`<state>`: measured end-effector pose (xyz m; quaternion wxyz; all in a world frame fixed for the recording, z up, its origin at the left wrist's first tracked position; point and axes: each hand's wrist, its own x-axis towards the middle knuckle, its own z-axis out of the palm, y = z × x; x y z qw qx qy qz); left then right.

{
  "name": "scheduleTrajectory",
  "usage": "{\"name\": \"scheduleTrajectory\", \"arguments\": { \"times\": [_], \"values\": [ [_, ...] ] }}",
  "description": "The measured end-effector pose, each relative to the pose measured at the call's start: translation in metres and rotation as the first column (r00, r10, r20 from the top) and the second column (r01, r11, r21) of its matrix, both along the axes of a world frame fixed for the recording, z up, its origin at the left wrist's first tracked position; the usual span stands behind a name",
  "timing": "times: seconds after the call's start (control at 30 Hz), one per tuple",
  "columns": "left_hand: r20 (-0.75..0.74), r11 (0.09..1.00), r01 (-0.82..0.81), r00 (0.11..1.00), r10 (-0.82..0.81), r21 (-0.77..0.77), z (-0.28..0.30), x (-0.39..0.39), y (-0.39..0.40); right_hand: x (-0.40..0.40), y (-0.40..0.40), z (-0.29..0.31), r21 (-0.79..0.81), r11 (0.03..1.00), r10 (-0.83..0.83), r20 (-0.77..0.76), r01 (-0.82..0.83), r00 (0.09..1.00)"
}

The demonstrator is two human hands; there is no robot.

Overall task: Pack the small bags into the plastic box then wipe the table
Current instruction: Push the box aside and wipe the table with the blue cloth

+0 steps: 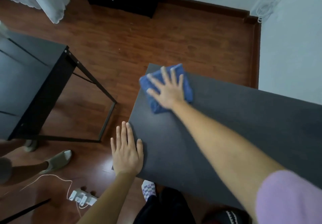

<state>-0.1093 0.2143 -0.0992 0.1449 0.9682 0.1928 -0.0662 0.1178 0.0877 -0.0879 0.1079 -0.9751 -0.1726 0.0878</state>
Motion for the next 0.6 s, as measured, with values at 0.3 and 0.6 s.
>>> {"name": "scheduleTrajectory", "arguments": {
  "times": [0.3, 0.6],
  "values": [
    [-0.015, 1.0, 0.01, 1.0, -0.01, -0.015, 0.0, -0.001, 0.001, -0.11, -0.144, 0.0, -0.028, 0.675, -0.735, 0.051, 0.737, 0.676],
    [0.008, 1.0, 0.024, 1.0, -0.024, -0.01, 0.002, 0.001, 0.001, -0.111, -0.084, -0.003, -0.025, 0.856, -0.512, 0.085, 0.516, 0.854]
  ]
}}
